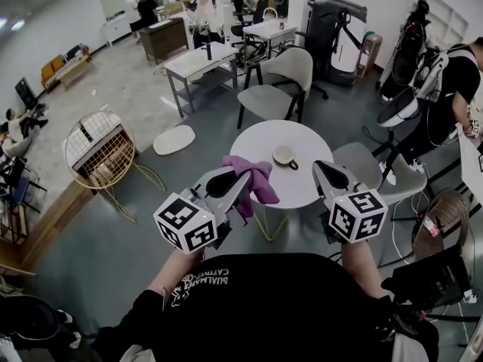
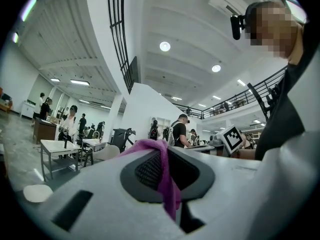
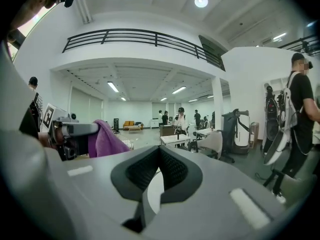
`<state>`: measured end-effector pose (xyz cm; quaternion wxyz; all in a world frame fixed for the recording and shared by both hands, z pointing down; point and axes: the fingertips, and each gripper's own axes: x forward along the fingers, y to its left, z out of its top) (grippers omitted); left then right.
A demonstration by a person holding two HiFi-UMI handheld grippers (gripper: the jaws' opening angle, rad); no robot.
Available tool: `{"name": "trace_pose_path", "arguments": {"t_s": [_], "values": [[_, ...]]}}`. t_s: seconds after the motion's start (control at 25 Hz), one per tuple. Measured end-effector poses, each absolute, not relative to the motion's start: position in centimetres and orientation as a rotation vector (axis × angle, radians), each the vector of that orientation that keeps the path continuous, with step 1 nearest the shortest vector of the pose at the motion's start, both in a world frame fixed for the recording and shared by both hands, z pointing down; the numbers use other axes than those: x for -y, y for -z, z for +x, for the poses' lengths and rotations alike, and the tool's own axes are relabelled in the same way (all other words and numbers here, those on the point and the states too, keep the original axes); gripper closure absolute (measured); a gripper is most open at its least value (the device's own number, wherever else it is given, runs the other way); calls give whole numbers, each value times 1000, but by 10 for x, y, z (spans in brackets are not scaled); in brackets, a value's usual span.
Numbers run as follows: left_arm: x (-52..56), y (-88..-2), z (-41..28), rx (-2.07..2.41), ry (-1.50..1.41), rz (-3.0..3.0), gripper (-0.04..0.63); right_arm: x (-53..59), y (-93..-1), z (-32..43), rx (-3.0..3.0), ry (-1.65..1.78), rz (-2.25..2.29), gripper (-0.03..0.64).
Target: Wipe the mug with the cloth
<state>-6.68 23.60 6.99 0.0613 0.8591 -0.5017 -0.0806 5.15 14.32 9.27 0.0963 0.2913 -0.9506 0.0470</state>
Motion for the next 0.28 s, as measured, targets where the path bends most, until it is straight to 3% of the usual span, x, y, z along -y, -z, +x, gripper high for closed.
{"name": "trace_pose_path", "arguments": {"t_s": [0.28], "values": [[-258, -86, -65, 1488, 212, 2611, 572, -168, -113, 57, 2806, -175, 898, 611]]}}
